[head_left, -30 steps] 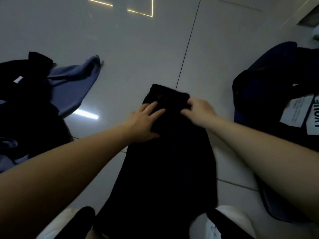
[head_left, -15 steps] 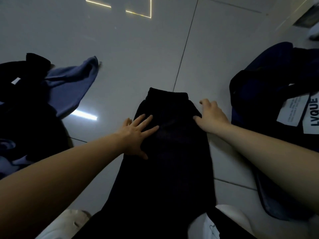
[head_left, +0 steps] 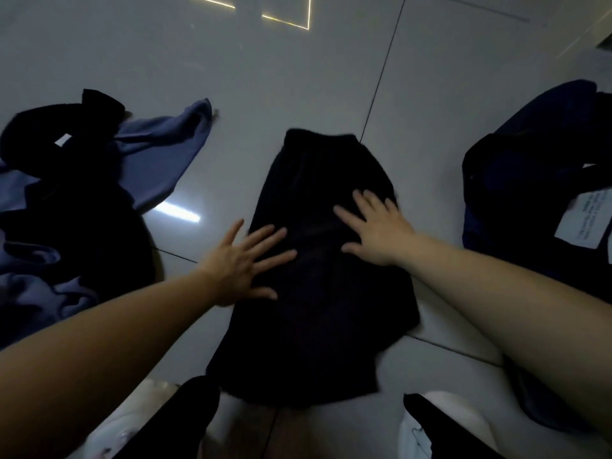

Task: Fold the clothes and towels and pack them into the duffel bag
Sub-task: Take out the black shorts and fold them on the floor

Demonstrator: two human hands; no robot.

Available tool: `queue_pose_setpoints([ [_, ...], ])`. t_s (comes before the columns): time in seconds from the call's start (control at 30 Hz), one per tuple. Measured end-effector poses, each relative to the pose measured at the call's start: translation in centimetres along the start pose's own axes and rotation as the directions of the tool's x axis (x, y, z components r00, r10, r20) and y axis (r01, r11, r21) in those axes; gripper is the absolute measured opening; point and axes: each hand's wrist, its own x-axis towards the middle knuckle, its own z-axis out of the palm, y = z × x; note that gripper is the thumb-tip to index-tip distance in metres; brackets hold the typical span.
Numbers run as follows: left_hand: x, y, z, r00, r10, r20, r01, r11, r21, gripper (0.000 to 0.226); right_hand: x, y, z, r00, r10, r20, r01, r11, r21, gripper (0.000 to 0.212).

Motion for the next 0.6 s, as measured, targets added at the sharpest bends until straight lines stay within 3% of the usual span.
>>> queue_pose_setpoints([
  [0.07, 1.2, -0.8, -2.1, 0.987, -0.142, 0.069, 0.144, 0.989, -0.017, 0.073, 1.3, -0.5, -2.7, 0.995, 0.077, -0.058, -0.074, 0.996, 0.042, 0.080],
  [0.13, 1.6, -1.0, -2.8, 0.985, -0.163, 0.062, 0.167, 0.984, -0.060, 0.071, 1.6, -1.0, -3.7, 0.984, 0.053, -0.171, -0.043, 0.997, 0.061, 0.074],
  [0.2, 0.6, -0.5, -2.0, 1.000, -0.030, -0.001, 0.030, 0.996, -0.082, 0.078, 0.4, -1.9, -2.7, 0.935, -0.110, -0.338, 0.133, 0.990, 0.044, 0.068],
  [0.27, -1.6, 0.6, -0.1, 0.988, 0.123, -0.096, -0.132, 0.987, -0.095, 0.073, -1.8, -2.6, 0.3, 0.838, -0.346, -0.423, 0.357, 0.933, -0.057, 0.067],
  [0.33, -4.3, 2.0, 2.7, 0.965, 0.207, -0.161, -0.229, 0.965, -0.127, 0.065, -4.8, -2.4, 4.6, 0.807, -0.490, -0.330, 0.467, 0.871, -0.149, 0.075],
  [0.43, -7.6, 3.5, 6.3, 0.927, 0.245, -0.282, -0.275, 0.959, -0.070, 0.072, -8.7, -1.3, 9.3, 0.836, -0.527, -0.152, 0.499, 0.846, -0.188, 0.091],
  [0.6, -8.1, 3.5, 6.8, 0.922, 0.247, -0.296, -0.291, 0.950, -0.112, 0.079, -9.0, -1.5, 9.3, 0.865, -0.475, -0.162, 0.456, 0.879, -0.140, 0.088],
])
